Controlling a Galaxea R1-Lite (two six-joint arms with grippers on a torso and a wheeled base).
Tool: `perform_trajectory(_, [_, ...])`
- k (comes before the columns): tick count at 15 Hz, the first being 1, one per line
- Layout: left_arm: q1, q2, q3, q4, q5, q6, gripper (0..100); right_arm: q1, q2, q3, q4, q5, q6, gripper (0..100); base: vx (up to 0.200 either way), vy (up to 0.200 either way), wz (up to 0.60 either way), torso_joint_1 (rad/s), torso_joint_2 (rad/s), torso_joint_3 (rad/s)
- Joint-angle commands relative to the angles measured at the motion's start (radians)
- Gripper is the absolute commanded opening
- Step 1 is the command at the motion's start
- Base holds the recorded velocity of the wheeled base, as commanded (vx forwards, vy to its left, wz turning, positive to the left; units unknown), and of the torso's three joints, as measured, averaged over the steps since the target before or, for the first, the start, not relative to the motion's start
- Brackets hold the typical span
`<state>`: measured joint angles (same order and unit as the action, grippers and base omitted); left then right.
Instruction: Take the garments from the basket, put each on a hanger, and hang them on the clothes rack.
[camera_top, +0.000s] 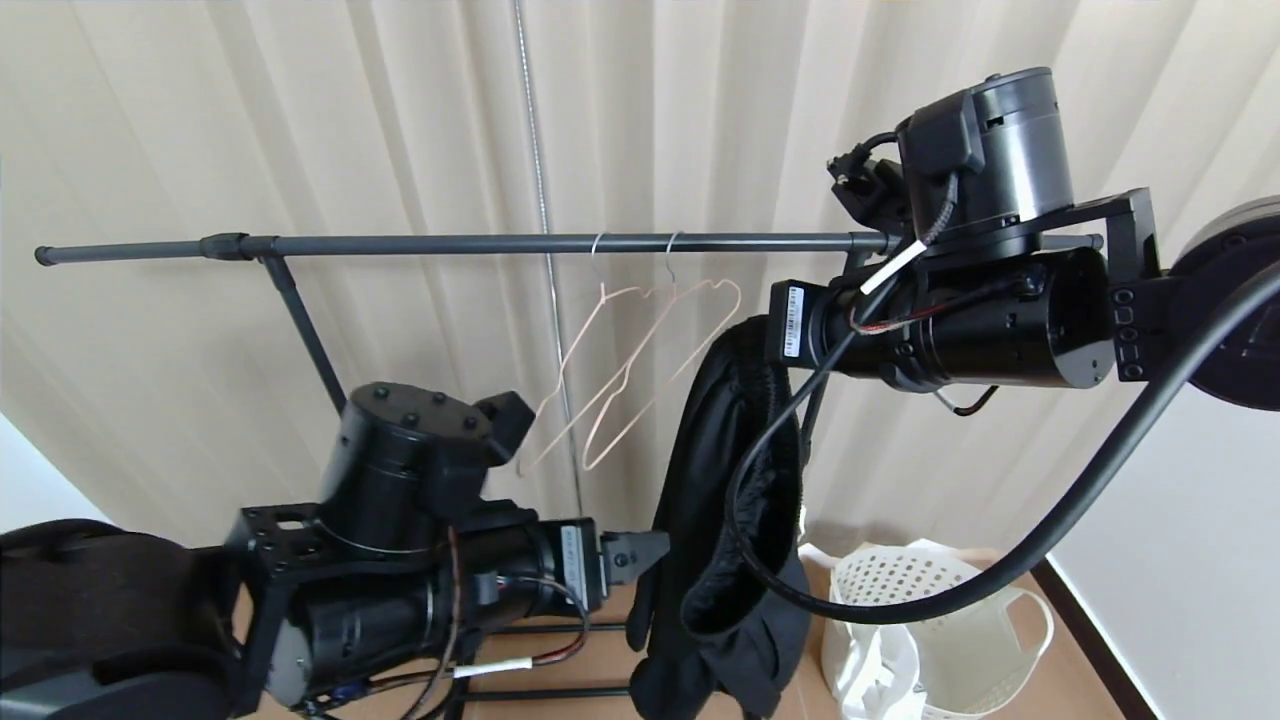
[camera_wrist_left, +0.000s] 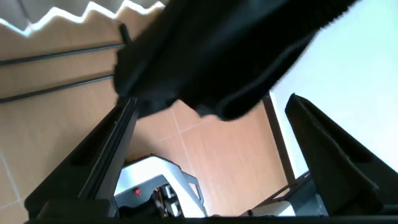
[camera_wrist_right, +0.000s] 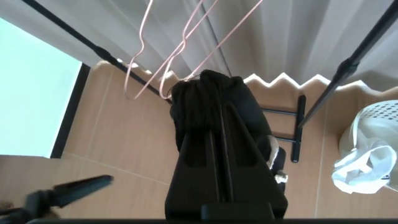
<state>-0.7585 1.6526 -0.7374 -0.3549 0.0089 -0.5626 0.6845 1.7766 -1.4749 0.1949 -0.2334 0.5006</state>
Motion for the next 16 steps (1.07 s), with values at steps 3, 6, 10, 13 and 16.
perform_trajectory(3, [-0.061,0.171,-0.039,-0.018,0.026,-0.007,100,0.06,-0.003,-0.012,0.003,-0.012,0.016,0,0.0,0.0,0.0,0.0,0.0,0.0])
perform_trajectory(6, [-0.061,0.211,-0.045,-0.065,0.045,-0.033,100,0.09,-0.016,-0.013,0.003,-0.012,0.021,0,0.0,0.0,0.0,0.0,0.0,0.0])
perform_trajectory(10, [-0.054,0.273,-0.049,-0.096,0.125,-0.034,100,0.098,-0.065,0.008,0.006,-0.012,0.03,0,0.0,0.0,0.0,0.0,0.0,0.0])
perform_trajectory(13, [-0.056,0.308,-0.054,-0.099,0.151,-0.034,100,0.098,-0.111,0.031,0.006,-0.012,0.03,0,0.0,0.0,0.0,0.0,0.0,0.0])
perform_trajectory(16, [-0.062,0.331,-0.048,-0.098,0.192,-0.034,100,0.05,-0.157,0.062,0.0,-0.012,0.032,0,0.0,0.0,0.0,0.0,0.0,0.0])
